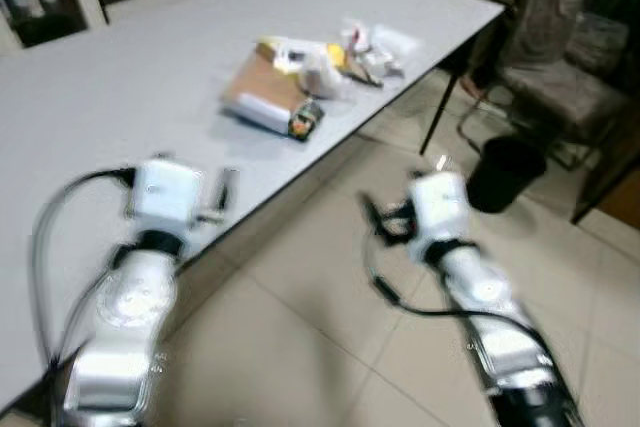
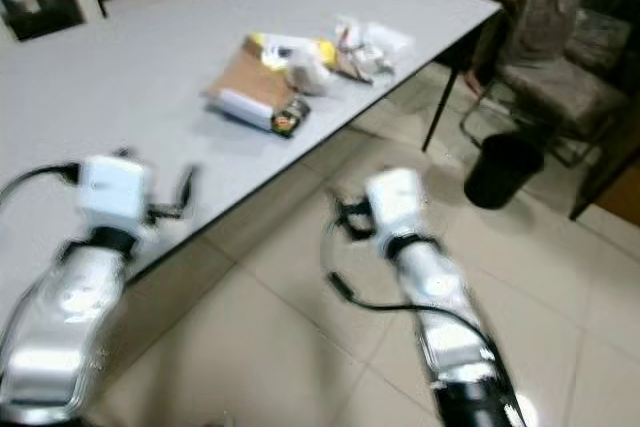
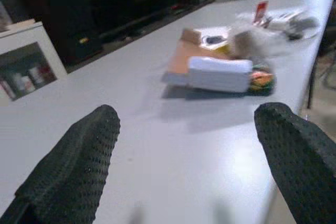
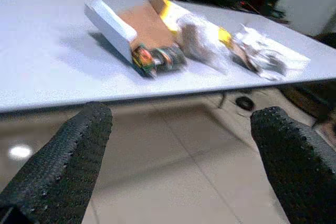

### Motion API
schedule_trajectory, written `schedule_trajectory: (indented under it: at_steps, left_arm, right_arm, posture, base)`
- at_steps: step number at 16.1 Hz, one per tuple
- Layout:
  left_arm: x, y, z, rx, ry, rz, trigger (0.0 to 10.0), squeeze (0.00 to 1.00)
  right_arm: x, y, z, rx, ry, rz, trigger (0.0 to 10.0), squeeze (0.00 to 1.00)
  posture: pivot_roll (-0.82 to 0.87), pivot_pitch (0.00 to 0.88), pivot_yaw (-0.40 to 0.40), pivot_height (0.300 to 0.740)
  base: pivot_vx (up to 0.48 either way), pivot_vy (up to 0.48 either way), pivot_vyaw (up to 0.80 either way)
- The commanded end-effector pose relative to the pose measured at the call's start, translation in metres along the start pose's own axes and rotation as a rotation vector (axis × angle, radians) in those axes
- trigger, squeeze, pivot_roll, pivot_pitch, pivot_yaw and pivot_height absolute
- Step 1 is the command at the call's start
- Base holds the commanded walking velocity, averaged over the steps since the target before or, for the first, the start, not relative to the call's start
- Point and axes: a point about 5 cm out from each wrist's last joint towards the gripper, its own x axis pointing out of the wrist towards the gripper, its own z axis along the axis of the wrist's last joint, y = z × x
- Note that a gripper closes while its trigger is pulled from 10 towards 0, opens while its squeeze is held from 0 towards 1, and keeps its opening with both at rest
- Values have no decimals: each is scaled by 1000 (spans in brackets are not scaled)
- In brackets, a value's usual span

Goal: Picking trash to rubbish bin

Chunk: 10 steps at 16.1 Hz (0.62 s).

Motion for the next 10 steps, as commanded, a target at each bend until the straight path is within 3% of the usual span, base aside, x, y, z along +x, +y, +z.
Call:
schedule_trajectory:
  at_steps: [1,8,10]
  left_arm:
    - [1,-11,3,-18,-11,-45,10000,0]
    - [2,-10,1,-6,-6,-63,10000,0]
    - [2,-9,1,-4,-8,-64,10000,0]
  right_arm:
    - [-6,-15,-3,-17,13,-47,10000,0]
    - [-4,-12,-1,-13,-1,-32,10000,0]
    - [-4,-9,-1,-2,-2,-15,10000,0]
  posture:
    - [21,17,-83,740]
    - [27,12,-82,740]
    - [27,13,-81,740]
  base:
    - [356,0,0]
    - [368,0,0]
    - [366,0,619]
